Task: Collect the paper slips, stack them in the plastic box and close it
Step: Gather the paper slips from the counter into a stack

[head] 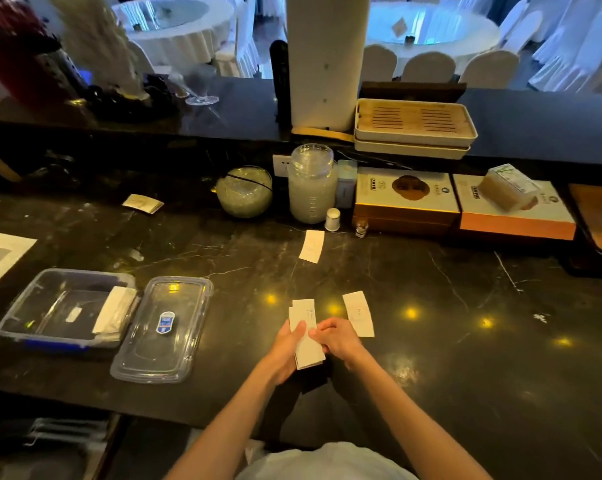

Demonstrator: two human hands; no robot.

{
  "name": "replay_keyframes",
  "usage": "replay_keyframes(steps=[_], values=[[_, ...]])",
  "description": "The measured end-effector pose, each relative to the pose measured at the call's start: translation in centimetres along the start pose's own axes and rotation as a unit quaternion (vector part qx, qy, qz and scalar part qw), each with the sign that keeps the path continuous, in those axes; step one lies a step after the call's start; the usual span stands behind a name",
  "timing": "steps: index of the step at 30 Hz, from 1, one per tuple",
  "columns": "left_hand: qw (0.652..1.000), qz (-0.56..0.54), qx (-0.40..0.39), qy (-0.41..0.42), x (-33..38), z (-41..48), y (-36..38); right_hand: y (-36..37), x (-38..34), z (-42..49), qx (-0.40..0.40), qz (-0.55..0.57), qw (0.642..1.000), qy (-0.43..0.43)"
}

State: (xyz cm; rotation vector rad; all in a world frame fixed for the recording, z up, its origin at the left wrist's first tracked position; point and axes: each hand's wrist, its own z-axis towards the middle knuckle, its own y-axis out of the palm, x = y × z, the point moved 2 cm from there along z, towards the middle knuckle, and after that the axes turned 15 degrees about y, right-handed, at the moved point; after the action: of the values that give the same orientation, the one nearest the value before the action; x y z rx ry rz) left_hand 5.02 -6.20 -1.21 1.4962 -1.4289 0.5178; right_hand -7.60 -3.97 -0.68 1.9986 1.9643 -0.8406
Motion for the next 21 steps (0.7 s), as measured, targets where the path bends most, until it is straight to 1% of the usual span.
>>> replay_keyframes(steps=[3,4,6,7,9,11,16,18,21], values=[[1.0,-0.014,-0.005,-0.004,1.0,0.4,-3.0,2.4,-1.0,0.4,0.033,0.007,0.999,0.001],[1.0,-0.03,0.0,-0.006,1.5,0.7,-4.1,2.9,-1.4,0.6,0.056,0.026,0.998,0.005],[0.997,-0.073,0.014,-0.022,2.4,1.2,-6.3,3.5,-2.1,1.3,0.13,0.043,0.991,0.008],[0.996,-0.087,0.011,-0.03,3.0,1.3,-7.3,3.6,-2.2,1.7,0.17,0.026,0.985,0.012],[0.996,-0.086,-0.011,-0.033,3.9,1.5,-9.2,4.1,-2.1,2.5,0.222,-0.041,0.974,0.034],[0.997,-0.069,-0.026,-0.029,4.5,1.8,-11.1,5.2,-1.6,3.2,0.233,-0.096,0.966,0.066],[0.997,-0.053,-0.052,-0.036,5.0,2.0,-14.6,8.5,-0.9,3.6,0.287,-0.162,0.936,0.125],[0.996,-0.062,-0.059,-0.031,5.0,1.9,-15.5,9.1,-1.2,3.5,0.298,-0.151,0.931,0.15],[0.994,-0.083,-0.058,-0.038,5.3,1.7,-16.5,9.4,-1.4,3.6,0.298,-0.099,0.934,0.172]])
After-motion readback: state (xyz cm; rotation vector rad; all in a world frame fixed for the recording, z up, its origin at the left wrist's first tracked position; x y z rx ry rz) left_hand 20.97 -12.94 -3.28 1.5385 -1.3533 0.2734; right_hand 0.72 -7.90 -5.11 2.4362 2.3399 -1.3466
